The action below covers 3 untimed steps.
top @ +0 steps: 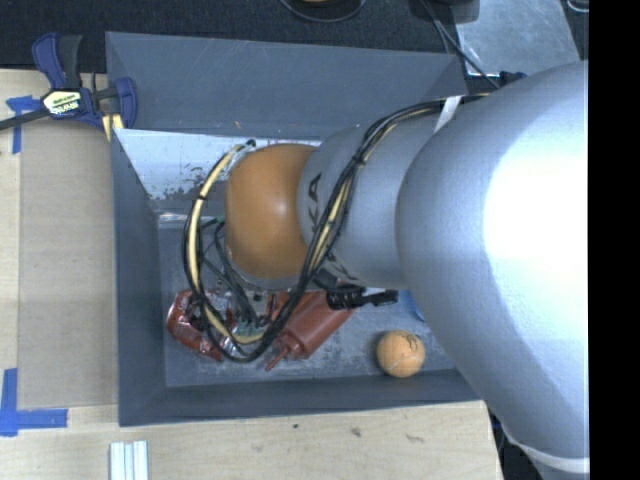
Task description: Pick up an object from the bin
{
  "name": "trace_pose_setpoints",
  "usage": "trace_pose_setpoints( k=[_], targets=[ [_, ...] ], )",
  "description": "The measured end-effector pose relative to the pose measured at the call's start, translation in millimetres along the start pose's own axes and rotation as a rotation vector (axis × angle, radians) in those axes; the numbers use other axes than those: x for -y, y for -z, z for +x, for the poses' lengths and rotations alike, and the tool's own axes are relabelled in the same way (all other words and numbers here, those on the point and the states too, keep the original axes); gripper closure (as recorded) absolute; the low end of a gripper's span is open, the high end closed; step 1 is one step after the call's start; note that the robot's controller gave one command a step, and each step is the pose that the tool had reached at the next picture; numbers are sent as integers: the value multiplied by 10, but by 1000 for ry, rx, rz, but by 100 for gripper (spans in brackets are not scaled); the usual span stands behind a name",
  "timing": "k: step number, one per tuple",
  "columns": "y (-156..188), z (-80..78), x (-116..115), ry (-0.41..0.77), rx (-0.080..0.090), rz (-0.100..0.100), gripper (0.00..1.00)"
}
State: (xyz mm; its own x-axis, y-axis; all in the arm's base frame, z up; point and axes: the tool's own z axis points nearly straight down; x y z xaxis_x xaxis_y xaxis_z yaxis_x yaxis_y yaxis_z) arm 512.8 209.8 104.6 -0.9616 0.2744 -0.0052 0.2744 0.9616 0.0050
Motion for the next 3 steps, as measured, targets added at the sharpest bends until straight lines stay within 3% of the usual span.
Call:
trace_pose_setpoints(
  k=[3],
  targets=[
    [356, -13, -4, -1, 4, -3, 100]
  ],
)
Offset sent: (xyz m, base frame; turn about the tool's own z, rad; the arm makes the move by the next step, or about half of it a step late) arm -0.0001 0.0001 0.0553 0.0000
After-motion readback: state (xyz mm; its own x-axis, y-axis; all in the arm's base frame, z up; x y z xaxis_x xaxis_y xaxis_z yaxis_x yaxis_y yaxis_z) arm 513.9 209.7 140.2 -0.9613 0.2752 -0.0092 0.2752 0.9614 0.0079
